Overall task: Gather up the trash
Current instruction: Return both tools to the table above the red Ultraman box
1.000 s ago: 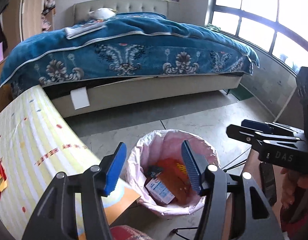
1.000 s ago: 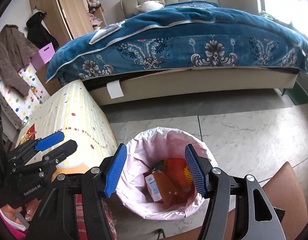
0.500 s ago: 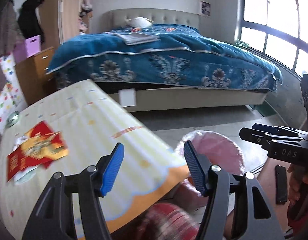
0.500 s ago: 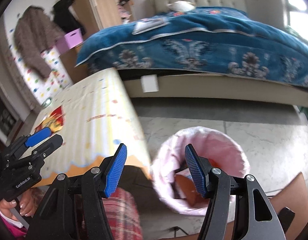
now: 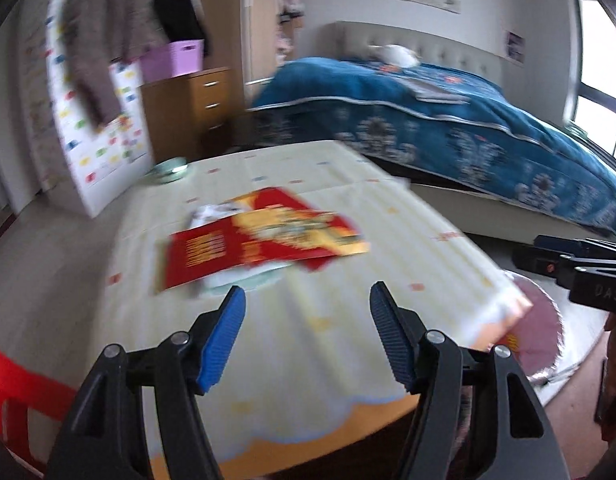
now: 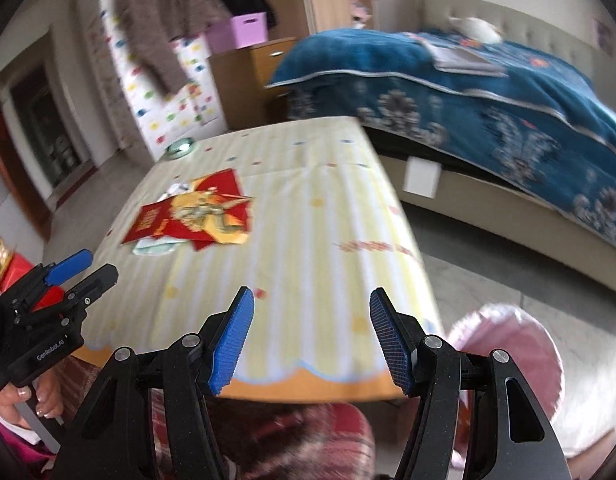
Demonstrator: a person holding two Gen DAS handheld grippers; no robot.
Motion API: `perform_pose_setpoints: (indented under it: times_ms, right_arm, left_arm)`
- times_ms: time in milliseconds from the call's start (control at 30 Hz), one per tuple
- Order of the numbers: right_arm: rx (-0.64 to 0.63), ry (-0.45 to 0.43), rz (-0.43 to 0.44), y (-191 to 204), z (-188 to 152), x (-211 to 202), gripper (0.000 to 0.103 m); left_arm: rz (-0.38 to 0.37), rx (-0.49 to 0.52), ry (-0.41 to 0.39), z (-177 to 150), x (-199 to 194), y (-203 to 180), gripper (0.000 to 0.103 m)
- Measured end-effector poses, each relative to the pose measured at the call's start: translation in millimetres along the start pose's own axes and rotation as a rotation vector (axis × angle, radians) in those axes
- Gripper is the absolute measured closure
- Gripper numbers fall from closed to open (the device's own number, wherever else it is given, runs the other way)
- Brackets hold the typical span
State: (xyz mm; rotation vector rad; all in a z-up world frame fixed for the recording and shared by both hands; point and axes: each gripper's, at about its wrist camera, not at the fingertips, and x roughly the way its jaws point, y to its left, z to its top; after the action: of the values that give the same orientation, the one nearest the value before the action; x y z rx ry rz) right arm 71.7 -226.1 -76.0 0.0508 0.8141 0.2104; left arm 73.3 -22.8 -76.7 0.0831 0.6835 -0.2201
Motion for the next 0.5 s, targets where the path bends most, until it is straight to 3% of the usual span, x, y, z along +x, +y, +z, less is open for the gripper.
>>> perform_pose_setpoints:
  times_ms: [333,433,500]
  right_arm:
    - [-0.111,0.044,0.064,56.0,59.7,85.3,0.043]
    - [-0.126,0.06,0.061,65.2,75.2,112.7,0.05]
    - [-0.133,0.068,0.06,68.1,81.0,124.9,0.062]
  left_arm:
    - [0.147,-0.137,0.029,3.6,20.9,88.4,0.04]
    - [0.156,-0.145,0.037,8.4,31.9,99.5,0.04]
    - [0.141,-0.153,0.056,8.0,41.7,104.1,0.04]
